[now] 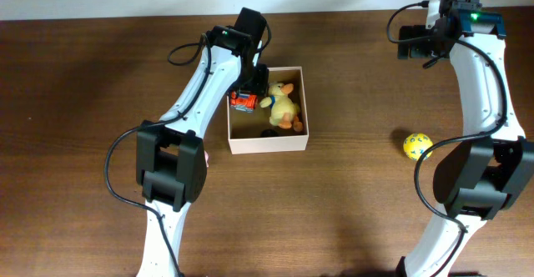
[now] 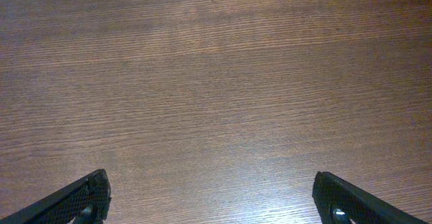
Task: Pack container
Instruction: 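Lower the truck into the box beside the duck and release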
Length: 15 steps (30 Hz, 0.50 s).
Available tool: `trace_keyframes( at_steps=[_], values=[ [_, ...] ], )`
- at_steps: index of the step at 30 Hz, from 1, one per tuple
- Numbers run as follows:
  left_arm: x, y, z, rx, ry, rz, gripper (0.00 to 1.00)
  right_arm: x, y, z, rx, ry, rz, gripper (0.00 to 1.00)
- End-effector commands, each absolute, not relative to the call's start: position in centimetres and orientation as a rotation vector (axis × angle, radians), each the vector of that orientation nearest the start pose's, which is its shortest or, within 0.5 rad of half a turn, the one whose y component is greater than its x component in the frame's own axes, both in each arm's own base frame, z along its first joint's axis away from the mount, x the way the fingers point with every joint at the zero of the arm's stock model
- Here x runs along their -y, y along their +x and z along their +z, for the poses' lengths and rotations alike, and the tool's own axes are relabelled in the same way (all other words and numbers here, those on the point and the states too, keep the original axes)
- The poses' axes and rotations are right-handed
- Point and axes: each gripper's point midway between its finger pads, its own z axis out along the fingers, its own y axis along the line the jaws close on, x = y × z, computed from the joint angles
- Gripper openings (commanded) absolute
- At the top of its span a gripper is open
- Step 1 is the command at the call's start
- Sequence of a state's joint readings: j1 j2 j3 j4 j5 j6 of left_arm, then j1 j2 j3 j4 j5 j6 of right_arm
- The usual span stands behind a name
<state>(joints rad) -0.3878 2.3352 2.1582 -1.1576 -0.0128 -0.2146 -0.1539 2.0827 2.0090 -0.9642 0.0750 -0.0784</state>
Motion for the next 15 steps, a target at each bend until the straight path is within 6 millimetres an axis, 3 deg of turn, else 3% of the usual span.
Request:
trace_keyframes(
  at_steps=[1, 15],
  values=[
    [18.98, 48.24, 8.71, -2.871, 0.224, -0.078, 0.6, 9.48, 51.77, 17.84, -2.599, 0.133, -0.195, 0.99],
    [19.27, 48.99, 8.85, -2.84, 0.221, -0.091, 0.67, 9.48, 51.77, 17.84, -2.599, 0.133, -0.195, 0.99]
  ],
)
